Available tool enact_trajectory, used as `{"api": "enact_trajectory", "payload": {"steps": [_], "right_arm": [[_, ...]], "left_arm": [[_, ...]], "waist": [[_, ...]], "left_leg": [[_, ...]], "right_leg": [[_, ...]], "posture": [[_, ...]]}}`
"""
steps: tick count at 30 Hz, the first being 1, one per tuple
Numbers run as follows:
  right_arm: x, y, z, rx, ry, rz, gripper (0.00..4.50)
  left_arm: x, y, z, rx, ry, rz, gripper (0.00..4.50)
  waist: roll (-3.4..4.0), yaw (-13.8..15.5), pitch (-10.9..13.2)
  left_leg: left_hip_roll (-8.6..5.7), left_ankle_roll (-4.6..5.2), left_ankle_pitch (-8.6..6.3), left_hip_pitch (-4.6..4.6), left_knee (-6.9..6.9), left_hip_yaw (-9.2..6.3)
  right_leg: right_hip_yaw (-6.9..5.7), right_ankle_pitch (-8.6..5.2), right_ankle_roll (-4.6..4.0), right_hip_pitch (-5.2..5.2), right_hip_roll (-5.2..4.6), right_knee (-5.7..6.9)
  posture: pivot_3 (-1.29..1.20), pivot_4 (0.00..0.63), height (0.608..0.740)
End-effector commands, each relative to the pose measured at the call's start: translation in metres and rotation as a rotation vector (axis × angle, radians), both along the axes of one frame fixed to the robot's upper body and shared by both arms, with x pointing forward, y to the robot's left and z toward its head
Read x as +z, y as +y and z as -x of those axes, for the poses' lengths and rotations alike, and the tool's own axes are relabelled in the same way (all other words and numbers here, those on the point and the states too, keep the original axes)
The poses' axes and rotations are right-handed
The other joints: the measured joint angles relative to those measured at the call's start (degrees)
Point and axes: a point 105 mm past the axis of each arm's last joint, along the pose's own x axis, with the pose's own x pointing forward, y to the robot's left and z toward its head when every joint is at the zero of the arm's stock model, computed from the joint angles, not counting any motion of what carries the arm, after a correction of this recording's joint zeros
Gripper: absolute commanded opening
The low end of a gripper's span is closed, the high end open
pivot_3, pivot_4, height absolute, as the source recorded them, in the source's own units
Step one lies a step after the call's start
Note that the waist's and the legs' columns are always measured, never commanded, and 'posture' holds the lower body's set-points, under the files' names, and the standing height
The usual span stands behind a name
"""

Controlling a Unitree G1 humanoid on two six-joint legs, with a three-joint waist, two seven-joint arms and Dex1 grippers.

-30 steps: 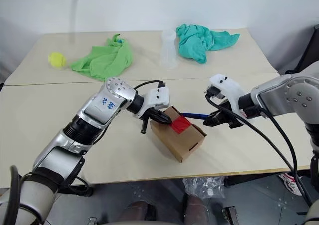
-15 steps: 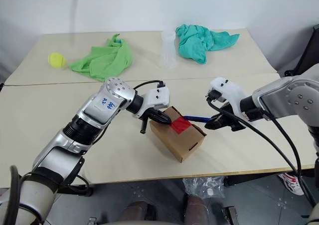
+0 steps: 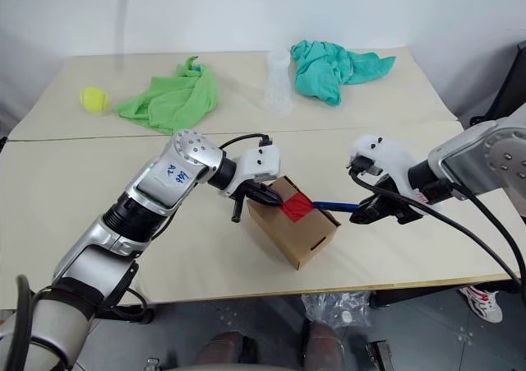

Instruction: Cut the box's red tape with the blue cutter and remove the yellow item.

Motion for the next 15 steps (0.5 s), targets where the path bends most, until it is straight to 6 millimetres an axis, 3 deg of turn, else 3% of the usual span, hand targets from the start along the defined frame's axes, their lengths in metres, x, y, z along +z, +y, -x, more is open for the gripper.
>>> {"api": "enact_trajectory", "payload": {"steps": [1,10,15], "right_arm": [[-0.004,0.004,0.014,0.051,0.076,0.004,0.16],[0.0,-0.007,0.024,0.029,0.089,0.022,0.16],[0.018,-0.016,0.031,-0.001,0.023,0.009,0.16]], "left_arm": [[-0.05,0.027,-0.001,0.12,0.135,-0.14,0.0],[-0.051,0.026,-0.006,0.13,0.131,-0.137,0.0],[-0.052,0.019,-0.011,0.12,0.122,-0.129,0.0]], "waist": [[0.0,0.01,0.0],[0.0,0.08,0.0],[0.03,0.57,-0.02]], "left_leg": [[0.0,0.0,0.0,0.0,0.0,0.0],[0.02,-0.03,-0.01,0.01,0.02,-0.01],[0.04,-0.03,-0.01,0.02,0.06,-0.02]], "right_leg": [[0.0,0.0,-0.01,0.0,0.0,0.0],[0.01,-0.02,-0.03,0.0,-0.02,-0.04],[0.14,-0.04,-0.07,0.0,-0.05,-0.02]], "posture": [[0.0,0.15,0.74],[0.0,0.15,0.74],[0.0,0.15,0.74]]}}
